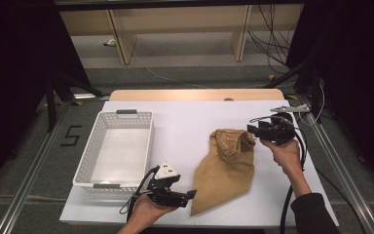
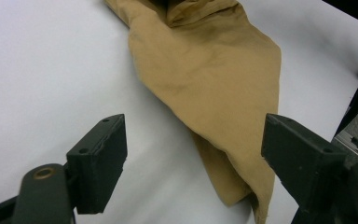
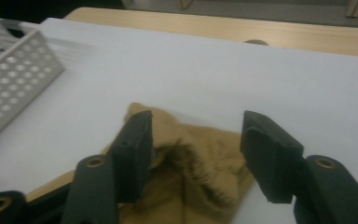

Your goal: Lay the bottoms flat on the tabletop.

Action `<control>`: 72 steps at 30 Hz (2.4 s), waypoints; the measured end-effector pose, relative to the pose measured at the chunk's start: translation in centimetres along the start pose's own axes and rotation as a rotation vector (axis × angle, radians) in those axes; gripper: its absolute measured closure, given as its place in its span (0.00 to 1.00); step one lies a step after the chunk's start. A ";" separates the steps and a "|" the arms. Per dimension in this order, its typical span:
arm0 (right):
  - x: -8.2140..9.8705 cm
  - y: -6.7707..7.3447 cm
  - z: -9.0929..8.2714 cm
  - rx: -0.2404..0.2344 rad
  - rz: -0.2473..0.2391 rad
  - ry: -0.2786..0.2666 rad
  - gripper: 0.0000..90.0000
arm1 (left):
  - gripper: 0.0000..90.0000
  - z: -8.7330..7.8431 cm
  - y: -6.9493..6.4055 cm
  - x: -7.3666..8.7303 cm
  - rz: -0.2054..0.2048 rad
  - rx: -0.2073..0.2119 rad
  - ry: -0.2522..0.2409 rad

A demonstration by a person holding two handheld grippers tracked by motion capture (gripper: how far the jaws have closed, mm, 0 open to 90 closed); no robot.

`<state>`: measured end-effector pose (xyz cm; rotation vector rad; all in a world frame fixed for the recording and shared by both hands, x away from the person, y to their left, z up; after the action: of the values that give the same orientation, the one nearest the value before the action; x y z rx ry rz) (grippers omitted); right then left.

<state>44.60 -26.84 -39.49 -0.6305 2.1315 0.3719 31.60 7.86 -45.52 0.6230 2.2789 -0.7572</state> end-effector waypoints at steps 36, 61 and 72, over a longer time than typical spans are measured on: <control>0.2 2.8 6.4 0.109 -0.139 0.194 0.87 | 0.25 0.3 -0.1 0.0 0.004 0.001 0.007; 1.1 0.6 1.2 0.058 -0.045 0.119 0.40 | 0.25 0.1 -0.3 0.1 0.012 0.002 0.004; 4.1 2.7 0.9 0.044 -0.057 0.146 0.24 | 0.24 0.1 -0.3 0.0 0.012 0.007 0.004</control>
<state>41.65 -25.41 -43.25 -0.7105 2.2487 0.2541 31.44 7.56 -45.51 0.6413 2.2750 -0.7585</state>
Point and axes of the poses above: each handheld gripper's, and its own axes: z roughly forward along the jaws, x roughly out of its underside, y roughly to its left, the point moved 1 cm from there along z, roughly forward along the jaws, and after that the axes turned 11 degrees about -z, right-handed, at the moved point
